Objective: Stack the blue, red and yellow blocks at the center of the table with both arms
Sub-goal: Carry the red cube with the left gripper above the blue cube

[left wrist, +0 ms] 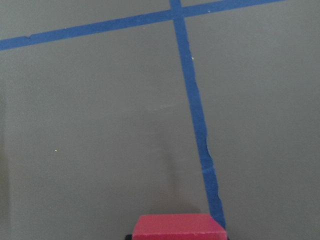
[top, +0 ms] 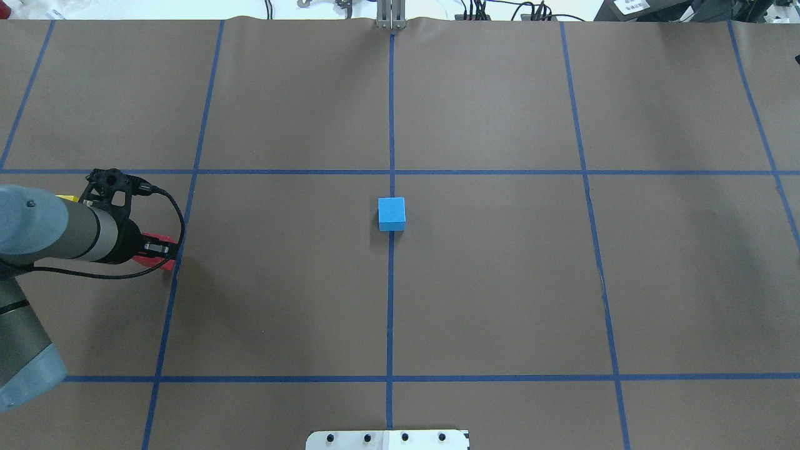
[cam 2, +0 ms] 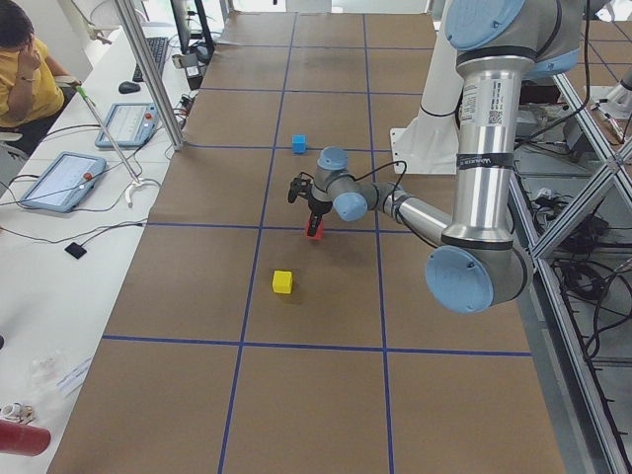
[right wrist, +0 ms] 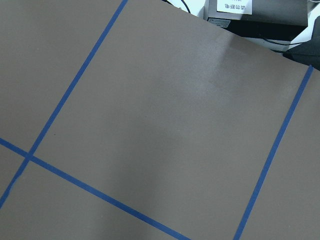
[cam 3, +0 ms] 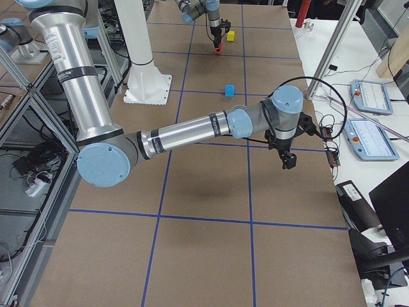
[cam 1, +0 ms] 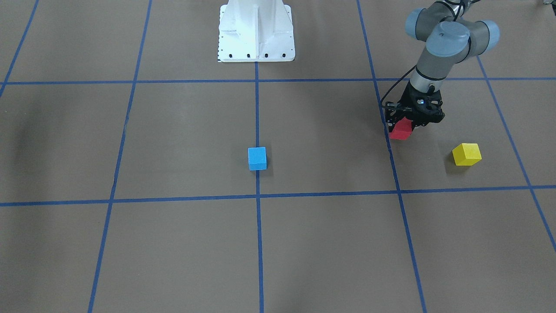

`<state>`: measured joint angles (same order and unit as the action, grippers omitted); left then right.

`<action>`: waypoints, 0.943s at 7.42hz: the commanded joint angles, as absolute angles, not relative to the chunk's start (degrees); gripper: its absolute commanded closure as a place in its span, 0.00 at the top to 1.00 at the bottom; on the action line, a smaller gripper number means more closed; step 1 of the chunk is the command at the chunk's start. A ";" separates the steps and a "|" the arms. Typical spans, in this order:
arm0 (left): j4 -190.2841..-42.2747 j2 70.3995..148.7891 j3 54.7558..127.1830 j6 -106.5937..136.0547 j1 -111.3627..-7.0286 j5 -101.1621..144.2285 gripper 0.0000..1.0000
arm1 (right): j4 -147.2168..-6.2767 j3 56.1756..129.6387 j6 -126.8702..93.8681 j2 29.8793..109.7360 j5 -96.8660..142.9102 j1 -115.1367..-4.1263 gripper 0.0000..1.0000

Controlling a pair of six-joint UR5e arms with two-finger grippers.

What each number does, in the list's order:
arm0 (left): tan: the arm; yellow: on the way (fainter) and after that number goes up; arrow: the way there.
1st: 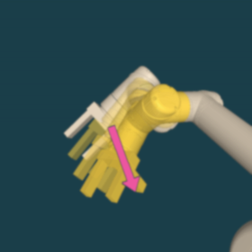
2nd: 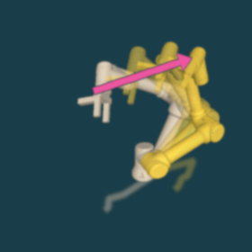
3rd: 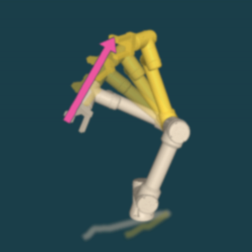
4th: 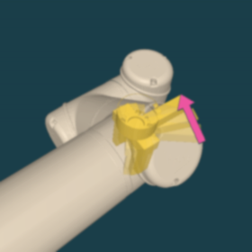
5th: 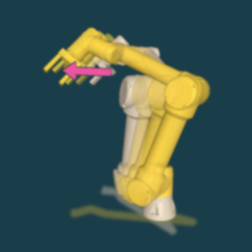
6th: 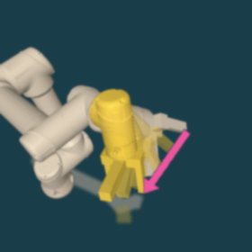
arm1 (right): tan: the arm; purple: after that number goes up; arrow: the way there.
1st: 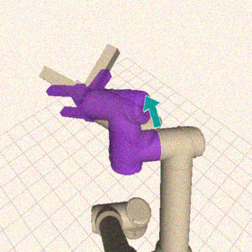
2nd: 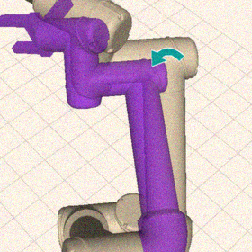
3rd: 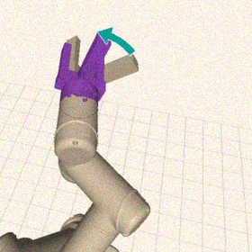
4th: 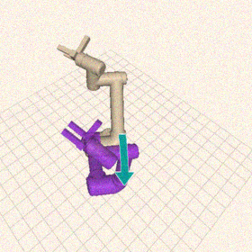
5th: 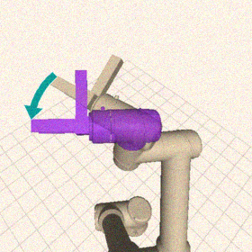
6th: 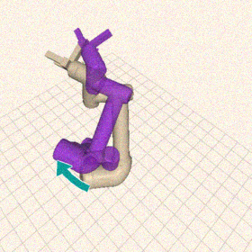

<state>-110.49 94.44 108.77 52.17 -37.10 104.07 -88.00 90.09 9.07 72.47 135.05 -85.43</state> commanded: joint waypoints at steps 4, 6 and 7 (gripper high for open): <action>-84.20 130.54 99.47 57.53 -36.22 104.24 0.00 | -88.24 86.75 5.46 75.40 133.51 -86.30 1.00; -84.72 143.12 86.72 61.33 -34.29 104.15 0.00 | -88.15 86.75 5.36 76.02 133.51 -86.92 1.00; -84.81 146.65 82.48 62.57 -33.76 104.06 0.00 | -88.15 86.75 5.19 76.37 133.51 -86.92 1.00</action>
<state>-84.65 140.66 89.02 60.50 -34.66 104.14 -88.17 86.78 5.39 75.89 133.54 -86.77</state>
